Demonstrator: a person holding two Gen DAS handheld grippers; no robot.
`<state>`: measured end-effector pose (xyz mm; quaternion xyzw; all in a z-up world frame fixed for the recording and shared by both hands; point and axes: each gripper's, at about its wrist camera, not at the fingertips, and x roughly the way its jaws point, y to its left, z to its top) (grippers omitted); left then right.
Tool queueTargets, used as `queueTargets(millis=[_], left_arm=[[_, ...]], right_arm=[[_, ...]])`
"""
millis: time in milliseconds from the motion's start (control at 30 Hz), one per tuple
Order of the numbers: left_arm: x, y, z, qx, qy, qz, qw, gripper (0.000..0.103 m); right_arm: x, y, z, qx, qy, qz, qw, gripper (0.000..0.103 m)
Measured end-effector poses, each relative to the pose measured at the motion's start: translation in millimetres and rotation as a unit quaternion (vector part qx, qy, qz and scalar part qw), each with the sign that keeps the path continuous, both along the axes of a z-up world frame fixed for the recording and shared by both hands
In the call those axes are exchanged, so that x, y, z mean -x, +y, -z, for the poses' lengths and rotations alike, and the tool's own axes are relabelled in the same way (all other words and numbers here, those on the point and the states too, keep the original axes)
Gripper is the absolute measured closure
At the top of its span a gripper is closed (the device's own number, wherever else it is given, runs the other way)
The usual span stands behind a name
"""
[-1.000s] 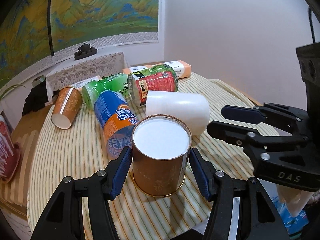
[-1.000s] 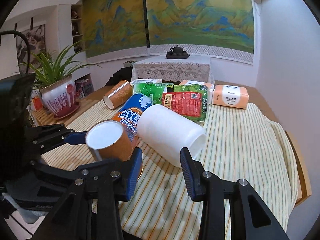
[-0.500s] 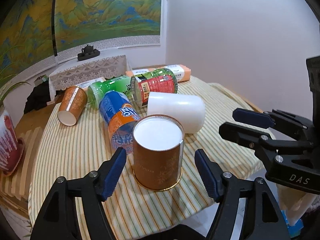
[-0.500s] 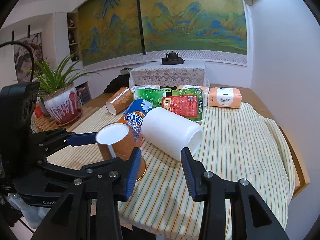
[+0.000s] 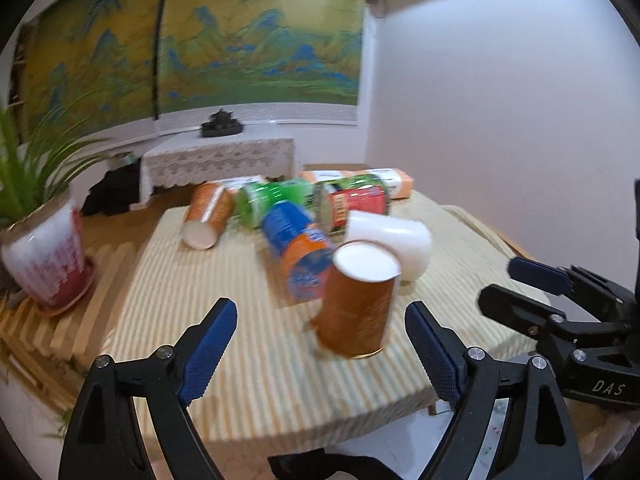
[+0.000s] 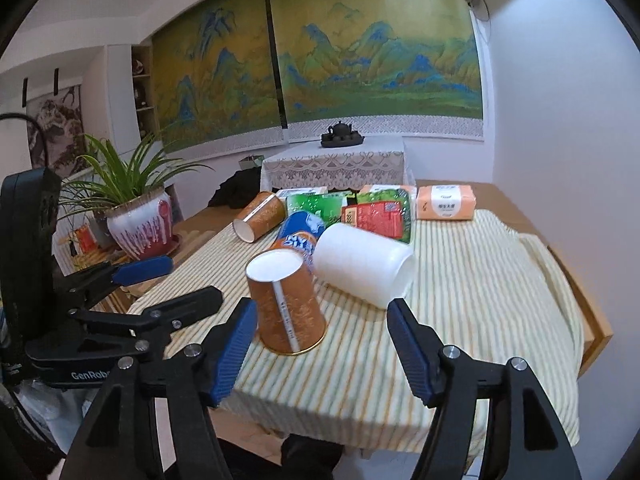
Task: Flip cup upside down
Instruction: 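Open the left gripper and pull it back from the cup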
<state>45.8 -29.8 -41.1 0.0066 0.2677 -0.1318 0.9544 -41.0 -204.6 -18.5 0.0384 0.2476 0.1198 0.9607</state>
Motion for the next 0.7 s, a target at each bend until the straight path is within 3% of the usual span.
queueTargets(millis=[167,300,500,700], left_arm=[[13,22,0,0.027,-0.005,-0.056,0.9981,0.014],[32,24,-8,0.018,-0.051,-0.096,0.9939,0.014],[48,27,-19,0.024,-0.084,-0.122,0.9887,0.011],[55,27,-22,0.012,-0.09,-0.121,0.9885,0.01]], right_arm=[[6,3,7,-0.018,0.006,0.012,1.0,0.039],[16,8,4,-0.003,-0.01,0.035,0.999,0.039],[28,13,-8,0.016,-0.044,0.065,0.997,0.039],[30,19,-9,0.016,-0.047,0.062,0.997,0.039]])
